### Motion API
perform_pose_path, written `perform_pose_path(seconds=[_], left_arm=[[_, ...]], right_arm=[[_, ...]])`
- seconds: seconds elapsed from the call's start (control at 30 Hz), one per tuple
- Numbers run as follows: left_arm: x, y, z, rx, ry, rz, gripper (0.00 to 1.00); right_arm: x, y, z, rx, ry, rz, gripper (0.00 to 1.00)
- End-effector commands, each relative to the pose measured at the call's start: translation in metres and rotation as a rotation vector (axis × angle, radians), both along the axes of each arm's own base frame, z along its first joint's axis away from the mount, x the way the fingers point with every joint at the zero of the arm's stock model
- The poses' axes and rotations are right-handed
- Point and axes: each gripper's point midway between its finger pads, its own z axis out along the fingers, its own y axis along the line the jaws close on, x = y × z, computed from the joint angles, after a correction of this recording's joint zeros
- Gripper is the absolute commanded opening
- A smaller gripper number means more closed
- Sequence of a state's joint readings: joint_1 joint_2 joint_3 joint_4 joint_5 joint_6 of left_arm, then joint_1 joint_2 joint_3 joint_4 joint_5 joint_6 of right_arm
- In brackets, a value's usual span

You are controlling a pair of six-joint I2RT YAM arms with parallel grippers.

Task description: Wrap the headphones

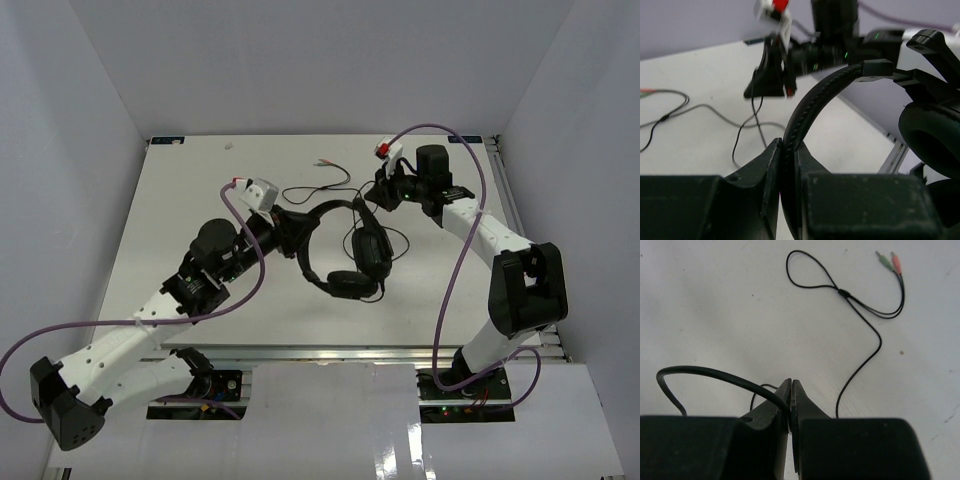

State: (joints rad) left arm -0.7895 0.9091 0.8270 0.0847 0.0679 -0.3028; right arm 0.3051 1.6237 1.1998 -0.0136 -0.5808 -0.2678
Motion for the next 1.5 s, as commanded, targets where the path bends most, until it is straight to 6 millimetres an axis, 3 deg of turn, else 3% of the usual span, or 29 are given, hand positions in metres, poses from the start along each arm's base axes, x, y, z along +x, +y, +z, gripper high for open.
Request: perform_pose_path(seconds=[0.0, 0.1, 0.27, 0.3, 0.33, 0.47, 0.53, 0.67, 0.77, 0.83, 0.9, 0.97, 1.03, 1.1, 1.27, 1.37, 1.47], left_arm=[[0.006, -0.014, 0.113, -0.310, -0.158, -0.031, 0.00], [0.009, -0.022, 0.140, -0.374, -0.201, -0.053, 0.00], [0.010, -0.012, 0.162, -0.446, -0.257, -0.016, 0.00], [0.009, -0.010, 0.162, -0.444, -0.259, -0.008, 0.00], [0.009, -0.007, 0.163, -0.440, -0.259, 0.005, 0.00], [0.012, 0.014, 0.166, -0.414, -0.263, 0.100, 0.00], [0.011, 0.032, 0.171, -0.407, -0.273, 0.166, 0.00], [0.011, 0.062, 0.182, -0.415, -0.274, 0.286, 0.00], [0.011, 0.075, 0.185, -0.420, -0.247, 0.339, 0.00], [0.013, 0.085, 0.182, -0.426, -0.217, 0.383, 0.00], [0.018, 0.090, 0.175, -0.442, -0.182, 0.425, 0.00], [0.024, 0.097, 0.168, -0.464, -0.148, 0.474, 0.00], [0.027, 0.097, 0.163, -0.472, -0.133, 0.488, 0.00], [0.029, 0.098, 0.161, -0.482, -0.115, 0.505, 0.00], [0.033, 0.108, 0.163, -0.469, -0.111, 0.561, 0.00], [0.036, 0.112, 0.159, -0.439, -0.111, 0.596, 0.00], [0.042, 0.117, 0.150, -0.386, -0.115, 0.651, 0.00]], right_arm=[[-0.011, 0.015, 0.003, 0.045, 0.030, 0.075, 0.08], [-0.010, 0.016, 0.015, 0.044, 0.022, 0.082, 0.08], [-0.007, 0.013, 0.024, 0.021, -0.013, 0.073, 0.08], [-0.007, 0.012, 0.023, 0.008, -0.014, 0.075, 0.14], [-0.007, 0.011, 0.021, -0.012, -0.016, 0.082, 0.25], [-0.017, 0.006, 0.031, -0.044, -0.083, 0.117, 0.83], [-0.024, 0.008, 0.047, -0.035, -0.144, 0.162, 0.94], [-0.028, 0.007, 0.082, -0.049, -0.311, 0.214, 0.90], [-0.025, 0.003, 0.095, -0.076, -0.407, 0.226, 0.90], [-0.035, 0.002, 0.105, -0.075, -0.476, 0.276, 0.90], [-0.071, 0.011, 0.108, 0.015, -0.504, 0.473, 0.90], [-0.129, 0.020, 0.116, 0.187, -0.506, 0.764, 0.90], [-0.152, 0.026, 0.120, 0.251, -0.528, 0.855, 0.90], [-0.153, 0.029, 0.127, 0.254, -0.531, 0.864, 0.90], [-0.130, 0.031, 0.149, 0.193, -0.517, 0.779, 0.90], [-0.141, 0.032, 0.167, 0.244, -0.494, 0.816, 0.90], [-0.156, 0.035, 0.172, 0.290, -0.453, 0.863, 0.90]])
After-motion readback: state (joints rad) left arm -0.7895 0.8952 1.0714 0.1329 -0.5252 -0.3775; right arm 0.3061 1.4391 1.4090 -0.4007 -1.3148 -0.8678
